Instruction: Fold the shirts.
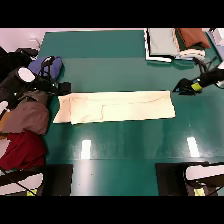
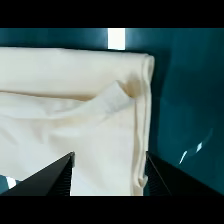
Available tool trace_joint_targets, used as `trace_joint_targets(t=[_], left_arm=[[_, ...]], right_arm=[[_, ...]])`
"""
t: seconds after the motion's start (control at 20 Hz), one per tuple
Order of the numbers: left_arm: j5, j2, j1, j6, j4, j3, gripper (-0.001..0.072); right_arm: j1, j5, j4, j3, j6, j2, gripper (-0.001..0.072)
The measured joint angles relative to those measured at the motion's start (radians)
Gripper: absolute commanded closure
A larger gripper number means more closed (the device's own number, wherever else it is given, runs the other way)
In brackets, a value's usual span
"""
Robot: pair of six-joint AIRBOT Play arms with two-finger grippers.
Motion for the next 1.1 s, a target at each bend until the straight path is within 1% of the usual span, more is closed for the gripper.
trace_joint_targets(t=[0.2,0.3,0.35,0.45,0.5,0.55,0.6,0.75,0.9,1.1], left_arm=[[-0.023,-0.003,-0.011,-0.002,-0.052,0.009,0.0683],[-0.003,-0.003,-0.047,-0.002,-0.070,0.006,0.0684],[0.016,-0.004,-0.071,-0.002,-0.075,0.003,0.0684],[0.063,-0.011,-0.132,-0.005,-0.083,0.000,0.0684],[0.085,-0.018,-0.161,-0.012,-0.086,-0.002,0.0684],[0.105,-0.029,-0.192,-0.018,-0.087,-0.003,0.0684],[0.126,-0.040,-0.219,-0.022,-0.090,-0.003,0.0684],[0.185,-0.105,-0.293,-0.036,-0.112,0.019,0.0685],[0.219,-0.203,-0.357,-0.046,-0.137,0.090,0.0684],[0.225,-0.354,-0.437,-0.056,-0.152,0.205,0.0685]], right_arm=[[-0.133,0.016,0.102,-0.127,-0.051,-0.019,0.0190],[-0.159,0.007,0.153,-0.193,-0.077,-0.043,0.0194],[-0.159,-0.003,0.181,-0.223,-0.093,-0.055,0.0211],[-0.140,-0.030,0.253,-0.269,-0.124,-0.074,0.0338],[-0.121,-0.046,0.289,-0.284,-0.142,-0.082,0.0381],[-0.098,-0.070,0.307,-0.292,-0.161,-0.085,0.0585],[-0.075,-0.097,0.318,-0.293,-0.175,-0.090,0.0699],[-0.030,-0.098,0.354,-0.248,-0.201,-0.064,0.0699],[0.008,-0.040,0.370,-0.157,-0.203,0.003,0.0699],[0.088,0.009,0.378,-0.005,-0.153,0.113,0.0699]])
